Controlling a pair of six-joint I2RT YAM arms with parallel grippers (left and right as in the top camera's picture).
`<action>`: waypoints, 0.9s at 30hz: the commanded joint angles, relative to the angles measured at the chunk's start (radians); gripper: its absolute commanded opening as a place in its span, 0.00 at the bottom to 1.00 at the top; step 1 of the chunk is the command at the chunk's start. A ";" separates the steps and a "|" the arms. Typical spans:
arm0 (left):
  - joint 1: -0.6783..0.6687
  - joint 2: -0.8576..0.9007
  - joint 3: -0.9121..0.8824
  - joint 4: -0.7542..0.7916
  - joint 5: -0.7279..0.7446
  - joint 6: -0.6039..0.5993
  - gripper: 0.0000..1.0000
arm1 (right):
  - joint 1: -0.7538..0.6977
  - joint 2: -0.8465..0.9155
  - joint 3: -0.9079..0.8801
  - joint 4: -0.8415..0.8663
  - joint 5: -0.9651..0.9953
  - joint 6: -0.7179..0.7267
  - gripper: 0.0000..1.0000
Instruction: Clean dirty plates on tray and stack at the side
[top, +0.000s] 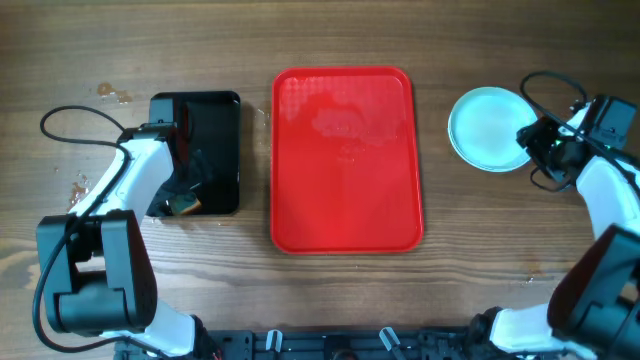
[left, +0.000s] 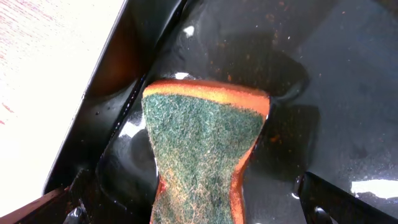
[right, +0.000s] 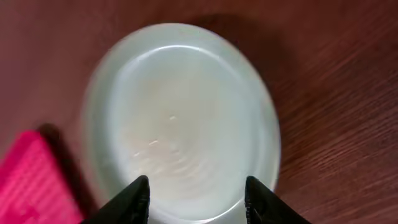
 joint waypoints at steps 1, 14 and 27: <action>0.006 -0.003 -0.001 0.000 0.005 0.008 1.00 | 0.010 -0.196 0.021 -0.012 -0.134 -0.016 0.50; 0.006 -0.003 -0.001 0.000 0.005 0.008 1.00 | 0.446 -0.865 0.021 -0.317 -0.340 -0.035 1.00; 0.006 -0.003 -0.001 0.000 0.005 0.008 1.00 | 0.473 -0.961 0.019 -0.410 -0.226 -0.311 1.00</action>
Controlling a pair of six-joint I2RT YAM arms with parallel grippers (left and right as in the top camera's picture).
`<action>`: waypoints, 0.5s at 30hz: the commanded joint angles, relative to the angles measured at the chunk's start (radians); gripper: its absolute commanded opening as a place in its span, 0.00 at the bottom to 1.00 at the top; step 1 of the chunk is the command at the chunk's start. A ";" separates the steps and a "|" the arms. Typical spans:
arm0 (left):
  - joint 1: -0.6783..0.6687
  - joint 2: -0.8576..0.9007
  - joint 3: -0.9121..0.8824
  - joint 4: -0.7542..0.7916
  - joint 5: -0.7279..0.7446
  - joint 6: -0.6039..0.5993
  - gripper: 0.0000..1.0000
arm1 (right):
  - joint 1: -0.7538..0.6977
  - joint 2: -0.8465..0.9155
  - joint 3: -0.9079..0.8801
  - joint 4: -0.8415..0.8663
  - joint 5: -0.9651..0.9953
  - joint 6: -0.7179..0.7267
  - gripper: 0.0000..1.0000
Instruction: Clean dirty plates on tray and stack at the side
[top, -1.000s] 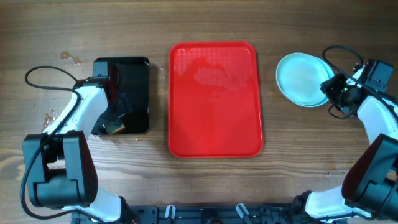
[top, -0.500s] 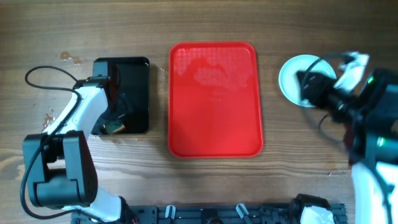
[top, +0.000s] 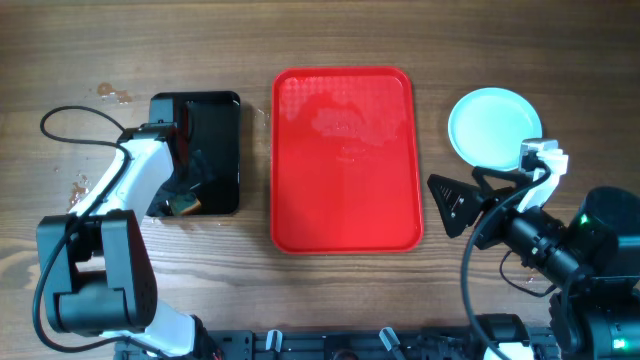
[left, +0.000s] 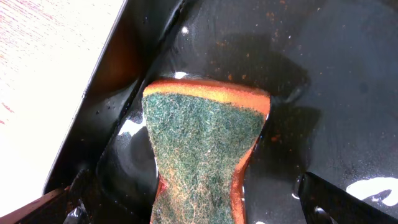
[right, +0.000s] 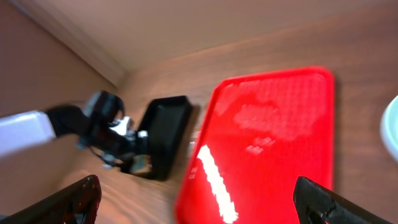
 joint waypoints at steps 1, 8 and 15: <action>0.005 -0.003 0.000 0.000 0.005 0.008 1.00 | 0.005 -0.014 0.008 -0.009 0.039 -0.224 1.00; 0.005 -0.003 0.000 0.000 0.005 0.008 1.00 | -0.068 -0.229 -0.116 0.131 0.243 -0.224 1.00; 0.005 -0.003 0.000 0.000 0.005 0.008 1.00 | -0.101 -0.512 -0.460 0.241 0.292 -0.221 1.00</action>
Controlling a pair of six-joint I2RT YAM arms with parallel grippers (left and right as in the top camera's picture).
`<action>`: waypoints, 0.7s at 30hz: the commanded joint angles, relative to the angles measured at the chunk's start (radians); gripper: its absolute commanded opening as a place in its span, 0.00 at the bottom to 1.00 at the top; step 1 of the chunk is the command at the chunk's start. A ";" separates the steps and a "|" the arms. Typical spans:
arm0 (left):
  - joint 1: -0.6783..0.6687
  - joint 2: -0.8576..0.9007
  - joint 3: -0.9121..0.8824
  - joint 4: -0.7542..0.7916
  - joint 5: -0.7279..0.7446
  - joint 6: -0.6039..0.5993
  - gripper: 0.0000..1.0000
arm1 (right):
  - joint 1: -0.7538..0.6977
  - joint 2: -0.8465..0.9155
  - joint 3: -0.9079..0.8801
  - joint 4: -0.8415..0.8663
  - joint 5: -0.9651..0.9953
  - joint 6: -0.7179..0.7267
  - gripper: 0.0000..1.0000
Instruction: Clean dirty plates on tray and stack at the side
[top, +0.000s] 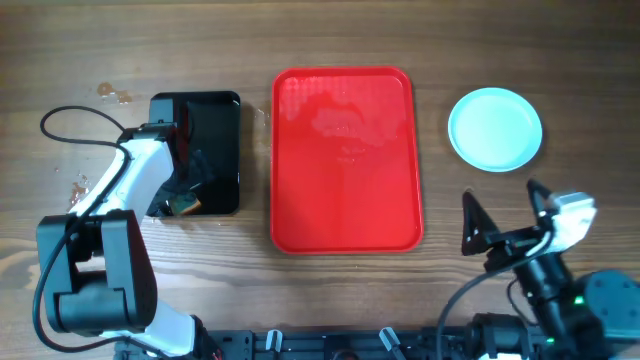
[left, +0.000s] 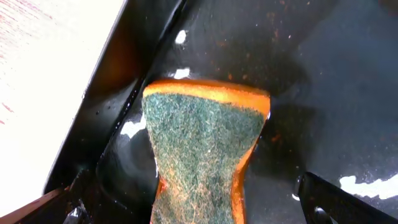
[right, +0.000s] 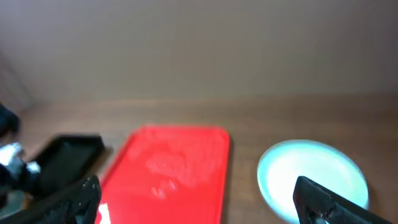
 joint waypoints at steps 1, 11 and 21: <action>0.005 -0.003 0.000 0.000 0.005 0.008 1.00 | 0.000 -0.142 -0.190 0.104 0.046 -0.019 1.00; 0.005 -0.003 0.000 0.000 0.005 0.008 1.00 | 0.000 -0.252 -0.629 0.618 -0.033 0.017 1.00; 0.005 -0.003 0.000 0.000 0.005 0.008 1.00 | 0.003 -0.250 -0.672 0.654 -0.029 0.013 1.00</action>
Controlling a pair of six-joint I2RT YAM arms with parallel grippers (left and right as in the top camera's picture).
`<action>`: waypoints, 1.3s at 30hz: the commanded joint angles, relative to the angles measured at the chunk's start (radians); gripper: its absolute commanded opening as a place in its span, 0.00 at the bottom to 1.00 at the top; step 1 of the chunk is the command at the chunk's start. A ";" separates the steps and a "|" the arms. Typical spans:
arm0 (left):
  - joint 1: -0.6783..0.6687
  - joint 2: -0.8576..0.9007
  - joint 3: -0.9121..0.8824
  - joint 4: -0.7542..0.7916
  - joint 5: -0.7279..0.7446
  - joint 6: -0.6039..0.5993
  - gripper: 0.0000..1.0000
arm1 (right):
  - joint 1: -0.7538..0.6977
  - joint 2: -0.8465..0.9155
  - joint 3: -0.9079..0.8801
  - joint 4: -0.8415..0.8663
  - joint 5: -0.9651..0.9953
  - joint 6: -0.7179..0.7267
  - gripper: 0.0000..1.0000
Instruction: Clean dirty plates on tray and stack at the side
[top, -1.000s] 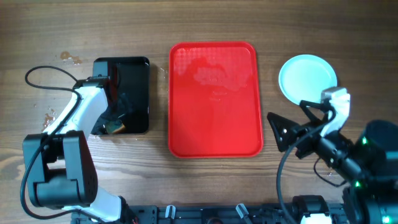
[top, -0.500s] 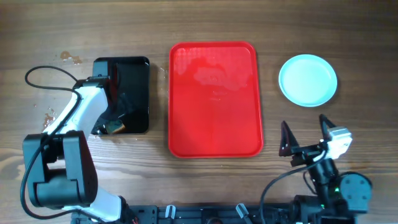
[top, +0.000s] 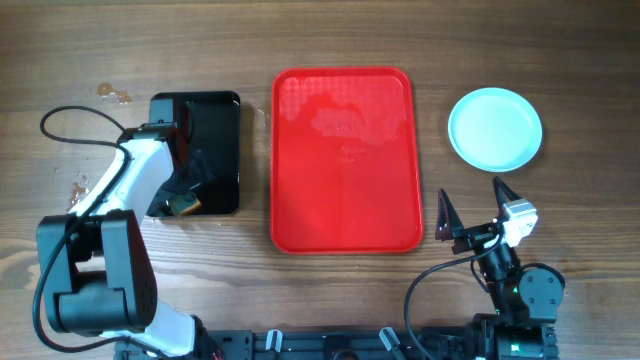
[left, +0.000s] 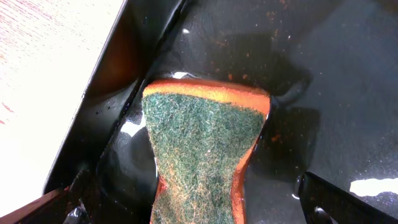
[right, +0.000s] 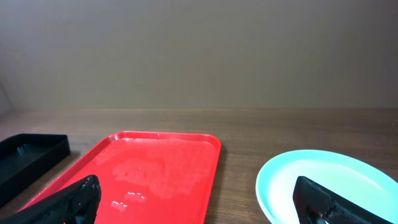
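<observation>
The red tray (top: 345, 160) sits mid-table with only a wet film on it; the right wrist view shows the tray (right: 155, 168) too. A light blue plate (top: 495, 128) lies on the wood to its right, also seen as the plate (right: 329, 177). My right gripper (top: 473, 222) hangs open near the front edge, nothing between its fingers (right: 81, 199). My left gripper (top: 180, 200) is open in the black basin (top: 195, 145), its fingers wide on either side of a green-and-orange sponge (left: 202, 149) lying in the water.
Water drops and crumbs mark the wood left of the basin (top: 112, 93). The left arm's cable (top: 60, 125) loops over the far left of the table. Bare wood lies between tray and plate.
My right gripper has drawn back slightly toward its base and now looks level across the table. The left gripper and sponge have not moved; only the water's glints differ.
First my right gripper stood open at the blue plate's right rim, the plate resting beside the tray. It then was away from the plate, near the front right, facing the tray. Now it sits low by its base. The left gripper stayed open over the sponge throughout.
</observation>
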 joint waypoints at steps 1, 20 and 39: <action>0.005 -0.003 0.000 0.000 0.005 0.008 1.00 | 0.002 -0.013 -0.001 0.004 -0.019 0.004 1.00; -0.125 -0.506 -0.010 -0.030 -0.040 0.008 1.00 | 0.002 -0.013 -0.001 0.004 -0.019 0.004 1.00; -0.016 -1.647 -0.705 0.499 0.166 0.001 1.00 | 0.002 -0.013 -0.001 0.004 -0.019 0.004 1.00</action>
